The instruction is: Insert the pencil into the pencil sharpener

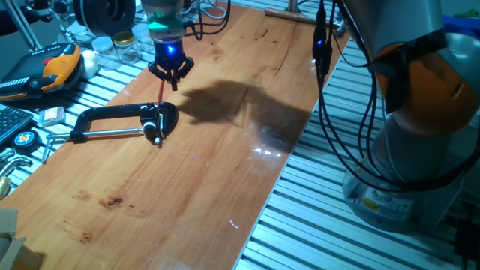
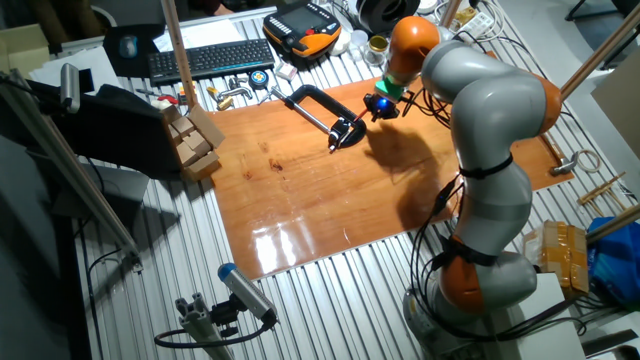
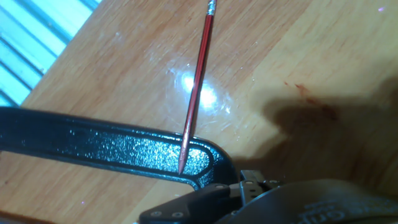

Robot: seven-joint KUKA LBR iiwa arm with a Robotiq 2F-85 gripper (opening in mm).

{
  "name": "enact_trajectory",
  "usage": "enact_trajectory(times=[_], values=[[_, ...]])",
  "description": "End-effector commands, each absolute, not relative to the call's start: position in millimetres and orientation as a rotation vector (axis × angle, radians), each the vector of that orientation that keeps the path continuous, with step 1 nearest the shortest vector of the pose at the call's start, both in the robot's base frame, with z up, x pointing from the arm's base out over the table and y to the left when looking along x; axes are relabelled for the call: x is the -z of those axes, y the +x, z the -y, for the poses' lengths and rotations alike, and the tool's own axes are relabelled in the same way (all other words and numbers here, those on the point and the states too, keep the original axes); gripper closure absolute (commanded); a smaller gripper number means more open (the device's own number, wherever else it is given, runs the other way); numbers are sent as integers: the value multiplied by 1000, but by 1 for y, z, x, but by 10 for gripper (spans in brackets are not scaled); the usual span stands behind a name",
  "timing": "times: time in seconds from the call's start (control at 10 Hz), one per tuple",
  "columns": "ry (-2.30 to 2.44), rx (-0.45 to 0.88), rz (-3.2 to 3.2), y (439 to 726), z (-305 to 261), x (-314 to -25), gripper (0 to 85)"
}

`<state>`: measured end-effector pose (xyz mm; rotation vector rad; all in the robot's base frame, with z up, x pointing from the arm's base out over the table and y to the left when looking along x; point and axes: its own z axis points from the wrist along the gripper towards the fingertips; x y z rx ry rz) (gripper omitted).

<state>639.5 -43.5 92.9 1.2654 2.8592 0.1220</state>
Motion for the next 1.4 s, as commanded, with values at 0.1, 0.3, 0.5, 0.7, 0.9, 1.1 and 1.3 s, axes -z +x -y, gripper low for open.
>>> enact_trajectory(times=[0.1,0.3,0.5,0.7,0.9,1.1,1.3], values=[[1302,-109,-2865,640,43,-93,850],[1326,-106,-2860,640,43,-93,850],[1337,-112,-2836,640,43,-93,850],[1345,-115,-2824,640,43,-93,850],[1363,-144,-2791,640,43,-93,850],[1381,-156,-2768,642,43,-88,850],[1391,-147,-2762,648,46,-82,850]])
